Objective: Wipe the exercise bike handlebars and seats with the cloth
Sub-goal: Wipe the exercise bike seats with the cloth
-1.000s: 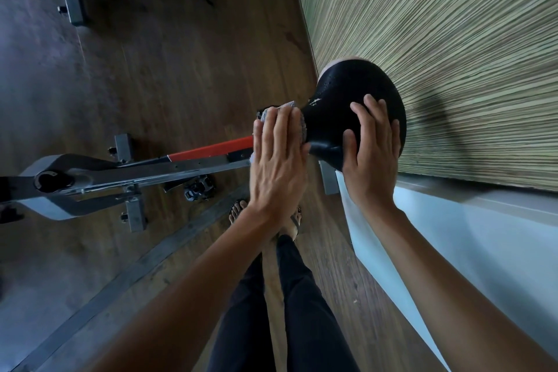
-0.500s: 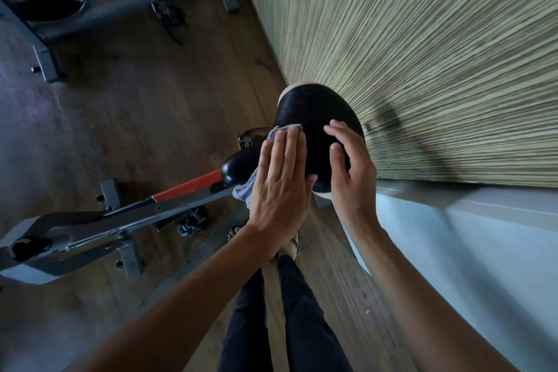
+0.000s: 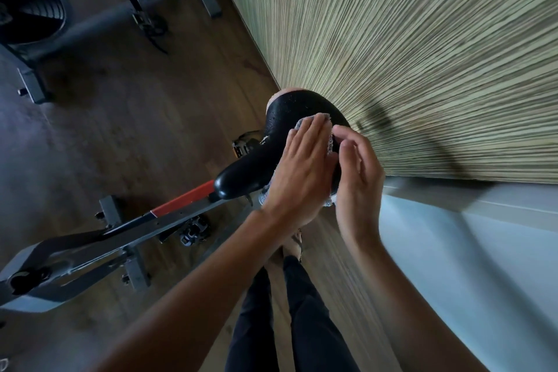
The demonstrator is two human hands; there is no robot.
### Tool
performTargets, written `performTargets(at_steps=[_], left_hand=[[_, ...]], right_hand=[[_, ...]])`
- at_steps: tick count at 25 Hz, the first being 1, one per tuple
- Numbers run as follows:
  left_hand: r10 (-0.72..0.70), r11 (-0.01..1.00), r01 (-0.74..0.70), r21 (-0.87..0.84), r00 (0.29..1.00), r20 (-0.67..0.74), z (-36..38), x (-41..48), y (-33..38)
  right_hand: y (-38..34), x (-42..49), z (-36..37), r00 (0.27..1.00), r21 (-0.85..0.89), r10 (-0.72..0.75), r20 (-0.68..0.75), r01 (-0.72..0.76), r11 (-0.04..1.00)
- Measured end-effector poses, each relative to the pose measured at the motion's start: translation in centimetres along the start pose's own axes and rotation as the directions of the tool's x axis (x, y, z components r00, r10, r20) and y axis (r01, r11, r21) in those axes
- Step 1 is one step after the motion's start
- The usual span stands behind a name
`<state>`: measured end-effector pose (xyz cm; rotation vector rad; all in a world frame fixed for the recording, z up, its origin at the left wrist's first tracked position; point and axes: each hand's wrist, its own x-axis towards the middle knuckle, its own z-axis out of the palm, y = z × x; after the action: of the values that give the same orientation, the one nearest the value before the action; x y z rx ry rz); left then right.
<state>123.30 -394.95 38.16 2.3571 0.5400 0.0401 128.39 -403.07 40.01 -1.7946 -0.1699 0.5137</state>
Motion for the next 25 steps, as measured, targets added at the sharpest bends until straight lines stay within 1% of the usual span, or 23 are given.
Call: performTargets(at_steps=[1,2,3,4,5,6,7,8,9,10,12,13,15,16,17,19,21,22,23,25], left_hand=[[-0.027,0.992,0.022,-0.127,0.999,-0.039,-1.1,0.0,-0.6],[-0.072,0.978,0.047,-0.205,0.990,-0.121,-2.1,-0.4,-1.3],[-0.124,0.973,0.077,-0.219,0.970,-0.211,-2.8,-1.3,-2.1],[-0.137,0.982,0.094,-0.162,0.950,-0.280,-3.3,-2.4,-2.9],[-0.107,0.993,0.089,-0.073,0.946,-0.307,-3.3,-3.8,-3.7],[-0.064,0.997,0.072,0.015,0.954,-0.292,-3.1,-5.2,-4.4],[-0.013,0.995,0.036,0.089,0.969,-0.246,-2.8,-6.5,-5.1],[0.034,0.989,-0.005,0.146,0.980,-0.195,-2.4,-7.5,-5.8],[0.069,0.984,-0.040,0.172,0.983,-0.169,-2.2,-8.0,-6.5],[0.097,0.981,-0.066,0.180,0.981,-0.168,-2.0,-8.0,-7.0],[0.116,0.979,-0.081,0.186,0.976,-0.186,-1.7,-7.8,-7.4],[0.118,0.979,-0.083,0.184,0.974,-0.191,-1.6,-7.8,-7.5],[0.119,0.982,-0.085,0.170,0.973,-0.199,-1.5,-7.9,-7.6],[0.121,0.982,-0.089,0.165,0.972,-0.201,-1.4,-7.9,-7.7],[0.121,0.983,-0.089,0.159,0.971,-0.206,-1.5,-8.0,-7.8],[0.111,0.986,-0.078,0.150,0.967,-0.228,-1.5,-8.0,-7.9],[0.103,0.986,-0.069,0.149,0.965,-0.239,-1.6,-8.0,-7.9],[0.102,0.987,-0.067,0.146,0.965,-0.241,-1.6,-8.0,-7.9],[0.102,0.988,-0.068,0.141,0.964,-0.247,-1.6,-8.0,-7.9],[0.100,0.989,-0.068,0.128,0.959,-0.264,-1.6,-7.9,-7.9]], right_hand=[[-0.1,-0.5,0.7,1.000,0.020,-0.006,0.026,0.005,1.000],[0.0,-1.0,1.4,0.999,0.012,-0.018,0.044,0.017,1.000],[0.3,-1.3,2.3,0.998,-0.036,-0.037,0.050,0.038,0.999],[0.7,-1.4,3.3,0.997,-0.127,-0.065,0.051,0.071,0.989],[1.2,-1.5,4.2,0.993,-0.259,-0.098,0.063,0.111,0.959],[1.5,-1.6,5.1,0.989,-0.428,-0.129,0.076,0.149,0.891],[2.0,-1.6,5.8,0.983,-0.590,-0.162,0.083,0.179,0.787],[2.2,-1.5,6.4,0.977,-0.708,-0.198,0.079,0.195,0.679],[2.5,-0.9,6.7,0.969,-0.771,-0.236,0.078,0.209,0.601],[2.7,0.1,6.9,0.959,-0.805,-0.268,0.090,0.229,0.548],[2.7,2.5,6.1,0.946,-0.830,-0.293,0.137,0.271,0.487],[2.7,3.5,5.4,0.948,-0.824,-0.283,0.144,0.273,0.496],[2.8,4.0,3.7,0.956,-0.788,-0.268,0.121,0.256,0.560],[3.1,3.5,3.0,0.952,-0.778,-0.281,0.117,0.264,0.570],[3.3,2.7,2.6,0.941,-0.781,-0.307,0.142,0.297,0.550],[3.3,2.3,3.0,0.896,-0.768,-0.347,0.276,0.423,0.481],[2.1,5.2,4.3,0.827,-0.706,-0.346,0.443,0.560,0.434],[1.5,6.9,5.1,0.813,-0.690,-0.330,0.480,0.582,0.430],[0.9,8.5,5.3,0.829,-0.686,-0.310,0.465,0.559,0.466],[0.8,9.4,4.1,0.892,-0.681,-0.297,0.340,0.452,0.576]])
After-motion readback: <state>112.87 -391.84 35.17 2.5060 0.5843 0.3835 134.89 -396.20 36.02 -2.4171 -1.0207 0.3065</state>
